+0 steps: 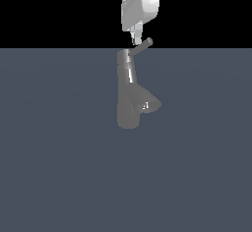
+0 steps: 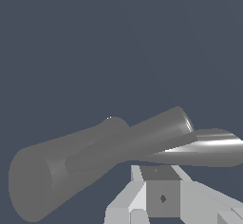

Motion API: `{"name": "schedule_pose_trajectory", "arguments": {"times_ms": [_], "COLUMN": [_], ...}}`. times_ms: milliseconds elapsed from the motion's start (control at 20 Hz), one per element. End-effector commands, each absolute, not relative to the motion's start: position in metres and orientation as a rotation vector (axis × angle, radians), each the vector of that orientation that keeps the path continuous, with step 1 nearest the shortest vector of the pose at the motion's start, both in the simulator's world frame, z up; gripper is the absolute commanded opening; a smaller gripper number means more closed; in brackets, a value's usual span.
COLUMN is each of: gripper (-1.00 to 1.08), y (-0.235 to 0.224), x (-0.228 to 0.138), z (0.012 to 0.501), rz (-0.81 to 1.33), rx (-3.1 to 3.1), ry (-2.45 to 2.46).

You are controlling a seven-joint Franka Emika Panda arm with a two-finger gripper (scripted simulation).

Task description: Turn on the faucet by rotating a designated handle.

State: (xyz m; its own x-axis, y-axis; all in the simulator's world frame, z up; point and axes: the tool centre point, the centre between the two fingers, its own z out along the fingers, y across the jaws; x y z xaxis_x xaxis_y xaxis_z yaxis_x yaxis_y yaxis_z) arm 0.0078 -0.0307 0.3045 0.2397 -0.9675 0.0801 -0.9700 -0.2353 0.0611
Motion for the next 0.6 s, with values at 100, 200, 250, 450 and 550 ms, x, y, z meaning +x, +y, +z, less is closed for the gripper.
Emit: {"name": "schedule_pose_trajectory", "arguments": {"times_ms": [100,200,250,450,550], "gripper": [-1.00,-1.00,-1.00,-1.00,-1.00], "y": [-0.046,-0.052,-0.055,-0.067,-0.073], "x": [0.019,0.025,0.027,0.038,0.043], "z": [0.299,0.296,0.295,0.290,0.288], "rz": [0.038,0.038,0.037,0.036,0.036], "rx": [2.383,2.379,2.377,2.370,2.367], "ry": [-1.890,-1.894,-1.895,-1.902,-1.905]}}
